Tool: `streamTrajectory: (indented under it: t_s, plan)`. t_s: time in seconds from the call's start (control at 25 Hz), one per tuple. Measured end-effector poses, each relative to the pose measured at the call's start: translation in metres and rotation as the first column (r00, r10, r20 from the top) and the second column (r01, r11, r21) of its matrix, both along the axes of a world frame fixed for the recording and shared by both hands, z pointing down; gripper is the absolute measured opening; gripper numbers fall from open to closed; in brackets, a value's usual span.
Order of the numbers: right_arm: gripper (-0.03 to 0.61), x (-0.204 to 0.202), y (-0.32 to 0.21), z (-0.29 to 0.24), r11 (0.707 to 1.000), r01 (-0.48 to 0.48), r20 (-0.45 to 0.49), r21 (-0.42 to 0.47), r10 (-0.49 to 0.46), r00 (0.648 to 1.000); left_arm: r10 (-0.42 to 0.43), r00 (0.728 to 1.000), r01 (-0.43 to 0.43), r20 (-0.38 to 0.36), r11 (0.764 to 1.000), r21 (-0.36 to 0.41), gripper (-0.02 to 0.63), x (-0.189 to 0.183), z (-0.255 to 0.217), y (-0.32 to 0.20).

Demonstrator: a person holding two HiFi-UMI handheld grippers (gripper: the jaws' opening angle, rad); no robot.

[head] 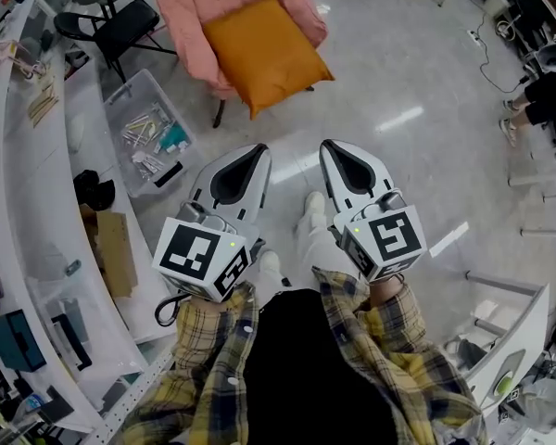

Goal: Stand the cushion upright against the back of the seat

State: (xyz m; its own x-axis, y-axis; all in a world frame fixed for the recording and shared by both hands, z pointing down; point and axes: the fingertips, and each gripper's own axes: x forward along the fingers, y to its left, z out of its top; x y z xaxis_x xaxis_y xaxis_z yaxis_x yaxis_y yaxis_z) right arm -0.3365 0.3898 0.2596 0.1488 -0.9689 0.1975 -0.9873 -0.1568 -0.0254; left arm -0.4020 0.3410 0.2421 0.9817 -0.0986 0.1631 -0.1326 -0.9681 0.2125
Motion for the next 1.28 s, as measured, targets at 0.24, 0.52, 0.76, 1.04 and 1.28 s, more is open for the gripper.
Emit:
streamTrajectory:
  t_s: [0.24, 0.52, 0.76, 1.04, 1.28]
  plan:
    - [0.018, 0.075, -0.027, -0.001, 0.999, 0.034, 0.002, 0.000, -0.034, 0.999, -0.023, 1.000, 0.023, -0.002, 1.000, 0.005, 0.005, 0.077, -0.002, -0.028]
    - [0.018, 0.162, -0.038, -0.010, 0.997, 0.073, -0.004, 0.000, -0.073, 0.997, -0.067, 0.998, 0.067, -0.002, 0.998, 0.017, 0.005, 0.162, -0.012, -0.043]
    - [0.018, 0.203, -0.047, -0.008, 0.994, 0.106, -0.002, -0.006, -0.106, 0.994, -0.121, 0.992, 0.121, 0.019, 0.992, 0.022, 0.005, 0.195, -0.009, -0.054]
    - [0.018, 0.228, -0.076, 0.004, 0.992, 0.124, 0.030, -0.025, -0.123, 0.992, -0.179, 0.982, 0.179, 0.054, 0.984, 0.000, 0.005, 0.204, 0.004, -0.087]
    - [0.018, 0.250, -0.122, 0.011, 0.991, 0.128, 0.032, -0.030, -0.128, 0.991, -0.205, 0.977, 0.205, 0.056, 0.979, -0.007, 0.005, 0.219, 0.013, -0.134]
